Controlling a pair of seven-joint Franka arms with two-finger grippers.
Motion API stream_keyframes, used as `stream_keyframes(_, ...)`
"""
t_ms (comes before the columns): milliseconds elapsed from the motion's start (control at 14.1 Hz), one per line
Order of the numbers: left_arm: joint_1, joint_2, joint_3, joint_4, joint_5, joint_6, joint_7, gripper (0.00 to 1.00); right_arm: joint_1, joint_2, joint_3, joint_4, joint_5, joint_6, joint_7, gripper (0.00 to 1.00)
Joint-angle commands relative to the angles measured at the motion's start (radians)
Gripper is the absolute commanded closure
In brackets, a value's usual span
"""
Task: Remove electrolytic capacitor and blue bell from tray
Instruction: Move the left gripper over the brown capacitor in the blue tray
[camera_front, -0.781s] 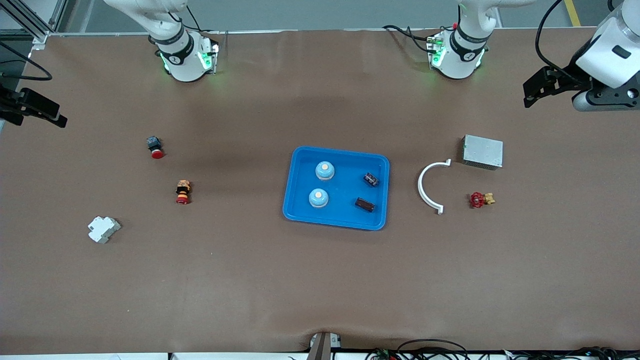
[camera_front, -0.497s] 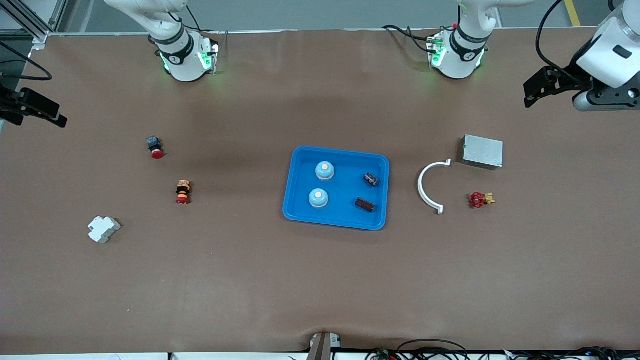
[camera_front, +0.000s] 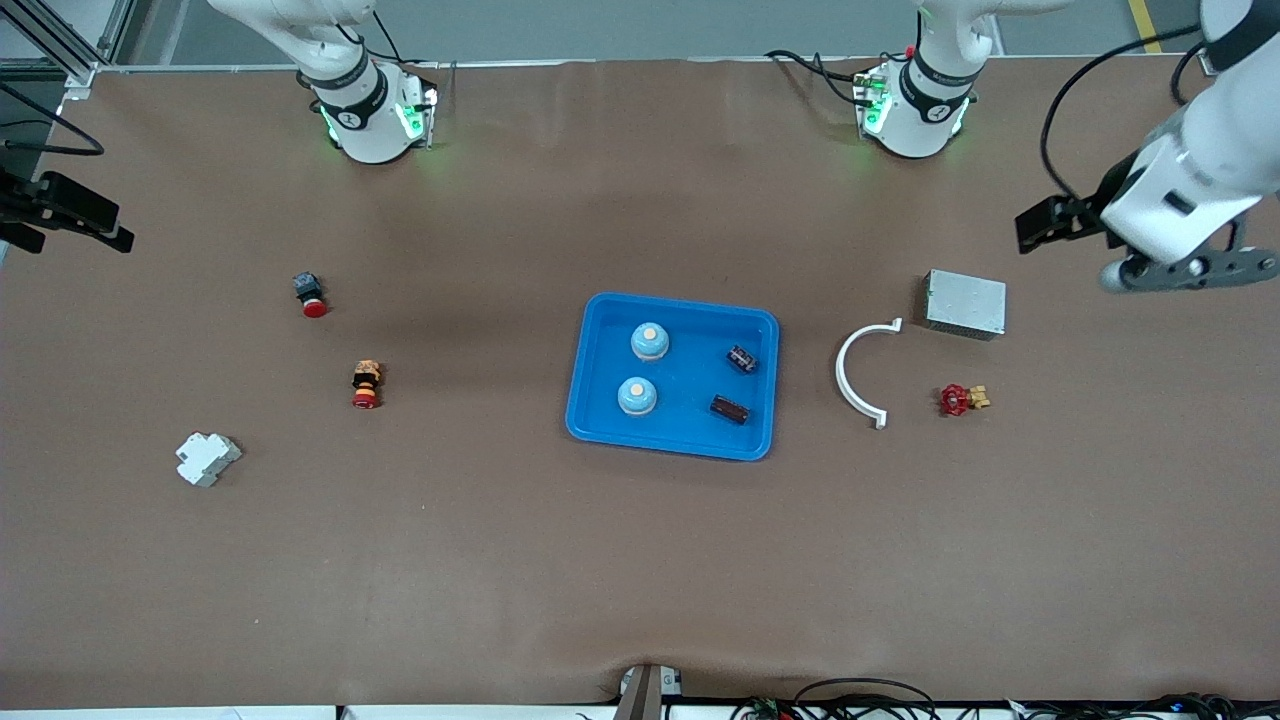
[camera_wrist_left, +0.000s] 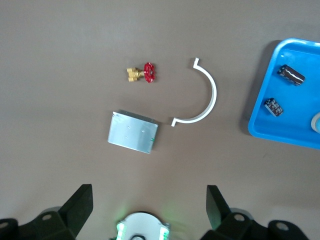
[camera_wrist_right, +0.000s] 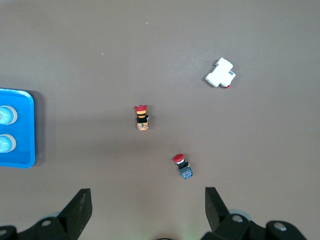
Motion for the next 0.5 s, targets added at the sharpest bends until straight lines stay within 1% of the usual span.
stream_keyframes(0,-0.029,0.058,-0.059,-0.015,-0.011,0.032,-0.253,0.00,0.004,-0.009,-0.004,0.006,-0.008,-0.005,-0.002,0.00)
stream_keyframes(71,-0.048,0.084,-0.079,-0.020,-0.010,0.058,-0.357,0.00,0.002,-0.009,-0.007,0.006,-0.010,-0.001,-0.008,0.00)
stream_keyframes(213,-0.103,0.134,-0.086,-0.032,-0.019,0.118,-0.610,0.00,-0.002,-0.009,-0.012,0.006,-0.031,0.000,-0.019,0.00)
stream_keyframes(284,-0.138,0.154,-0.086,-0.042,-0.019,0.153,-0.687,0.00,-0.007,-0.005,-0.012,0.006,-0.049,0.002,-0.021,0.00)
stream_keyframes(426,-0.184,0.202,-0.086,-0.055,-0.022,0.237,-0.876,0.00,-0.018,-0.001,-0.012,-0.003,-0.028,0.022,-0.004,0.00)
